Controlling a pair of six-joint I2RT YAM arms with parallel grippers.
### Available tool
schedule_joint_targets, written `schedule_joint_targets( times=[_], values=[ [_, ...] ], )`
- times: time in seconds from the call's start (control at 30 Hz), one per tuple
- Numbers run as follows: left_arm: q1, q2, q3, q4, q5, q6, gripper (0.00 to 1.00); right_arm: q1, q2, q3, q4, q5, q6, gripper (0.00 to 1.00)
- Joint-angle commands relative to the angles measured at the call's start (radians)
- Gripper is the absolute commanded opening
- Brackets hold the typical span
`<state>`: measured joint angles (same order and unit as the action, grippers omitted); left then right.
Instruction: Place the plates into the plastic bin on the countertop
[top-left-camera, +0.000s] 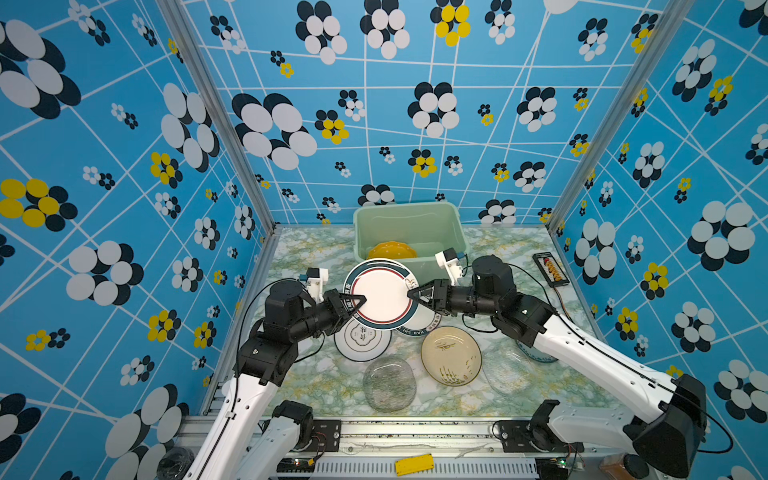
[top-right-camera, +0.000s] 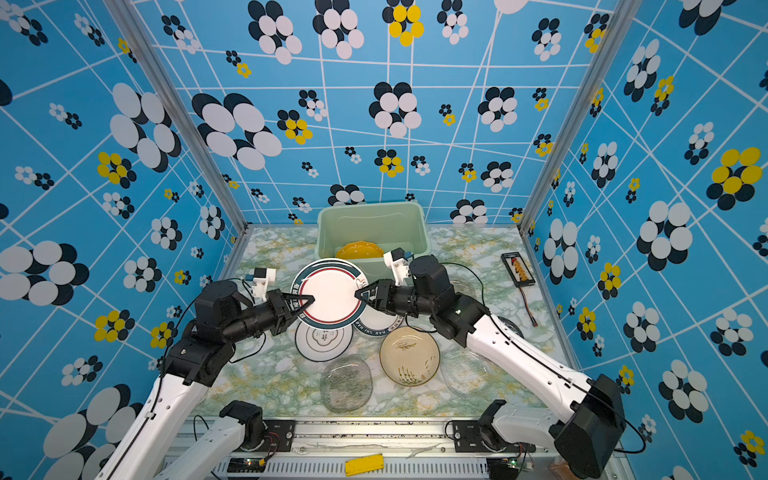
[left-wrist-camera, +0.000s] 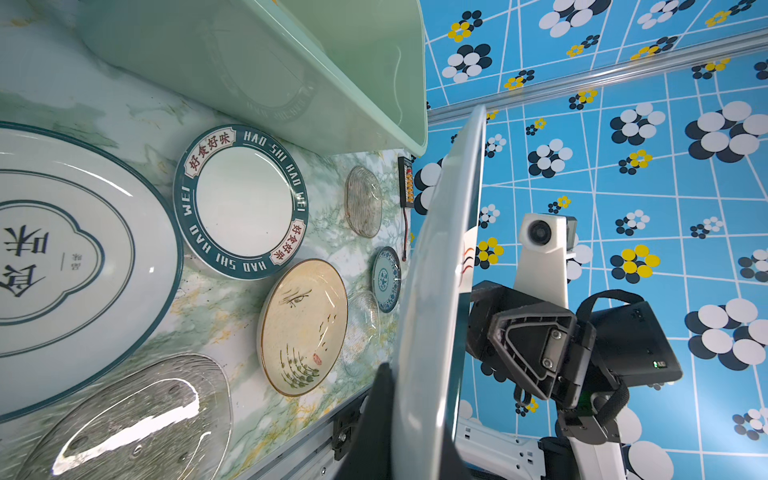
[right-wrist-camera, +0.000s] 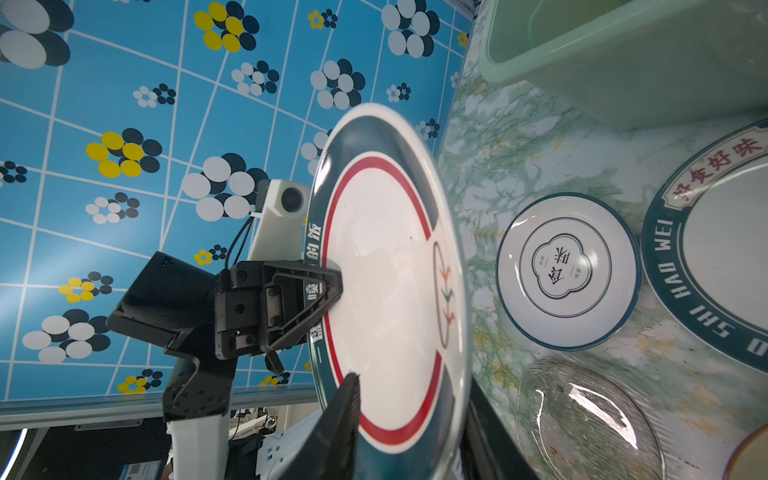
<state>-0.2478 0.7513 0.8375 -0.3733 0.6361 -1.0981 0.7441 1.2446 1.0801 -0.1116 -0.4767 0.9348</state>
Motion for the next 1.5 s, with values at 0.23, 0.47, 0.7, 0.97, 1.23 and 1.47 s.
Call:
schedule_joint_targets(
  times=[0.23, 0.47, 0.7, 0.97, 1.23, 1.47],
  values=[
    [-0.011, 0.032, 0.100, -0.123, 0.064, 0.084, 0.03, -0.038, 0.074, 0.092, 0.041, -0.194, -0.106, 0.29],
    [-0.014, 0.049, 0.097, -0.096, 0.084, 0.074, 0.04, -0.048, 0.085, 0.084, 0.062, -0.212, -0.092, 0.24],
    [-0.028, 0.059, 0.075, -0.051, 0.097, 0.052, 0.05, -0.062, 0.095, 0.041, 0.170, -0.217, -0.001, 0.16],
    [-0.032, 0.062, 0.070, -0.035, 0.069, 0.055, 0.32, -0.075, 0.100, 0.049, 0.162, -0.209, 0.028, 0.00],
    [-0.032, -0.004, 0.083, -0.027, -0.067, 0.096, 0.98, -0.134, 0.098, 0.111, 0.032, -0.160, 0.036, 0.00],
    [-0.031, -0.070, 0.140, -0.096, -0.287, 0.185, 0.99, -0.219, 0.146, 0.231, -0.081, -0.062, 0.023, 0.00]
  ],
)
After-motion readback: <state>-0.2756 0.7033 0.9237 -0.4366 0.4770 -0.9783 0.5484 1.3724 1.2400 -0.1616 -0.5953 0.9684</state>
